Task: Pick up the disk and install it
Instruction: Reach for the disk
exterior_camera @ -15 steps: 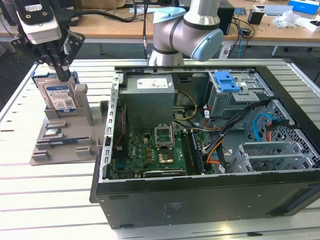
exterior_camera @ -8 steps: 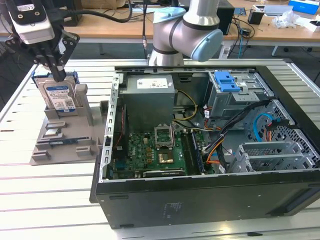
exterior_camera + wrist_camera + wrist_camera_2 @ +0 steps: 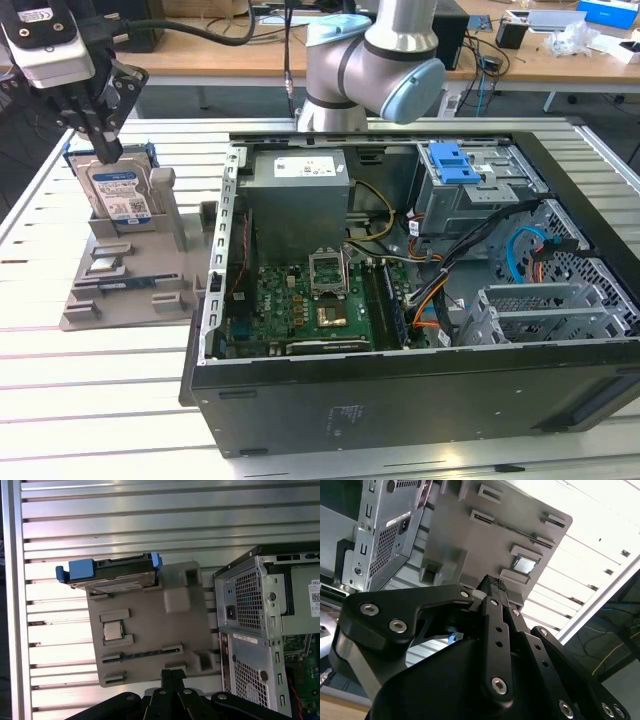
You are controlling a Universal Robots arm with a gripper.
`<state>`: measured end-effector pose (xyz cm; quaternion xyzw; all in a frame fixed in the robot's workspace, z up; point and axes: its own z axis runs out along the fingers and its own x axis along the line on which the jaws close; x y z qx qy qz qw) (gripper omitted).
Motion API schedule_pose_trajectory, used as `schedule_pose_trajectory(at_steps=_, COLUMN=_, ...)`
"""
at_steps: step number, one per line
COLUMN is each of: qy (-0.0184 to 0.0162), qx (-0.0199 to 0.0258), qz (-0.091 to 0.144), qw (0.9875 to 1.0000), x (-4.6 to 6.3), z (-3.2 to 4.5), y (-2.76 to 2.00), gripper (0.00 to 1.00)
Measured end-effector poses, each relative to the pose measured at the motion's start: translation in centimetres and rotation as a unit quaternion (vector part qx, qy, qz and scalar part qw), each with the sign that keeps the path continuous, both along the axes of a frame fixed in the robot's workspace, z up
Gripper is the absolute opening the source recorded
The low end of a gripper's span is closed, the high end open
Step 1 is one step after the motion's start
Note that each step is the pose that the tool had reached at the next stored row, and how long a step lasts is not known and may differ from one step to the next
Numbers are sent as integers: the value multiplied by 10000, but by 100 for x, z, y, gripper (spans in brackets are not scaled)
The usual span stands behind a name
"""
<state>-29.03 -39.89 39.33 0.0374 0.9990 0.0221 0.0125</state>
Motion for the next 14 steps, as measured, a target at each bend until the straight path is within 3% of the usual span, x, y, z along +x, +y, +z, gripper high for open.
schedule_pose_trajectory(at_steps=14, qy=0, qx=0, qz=0, qw=10000, x=-167, z=0, y=0, gripper=11)
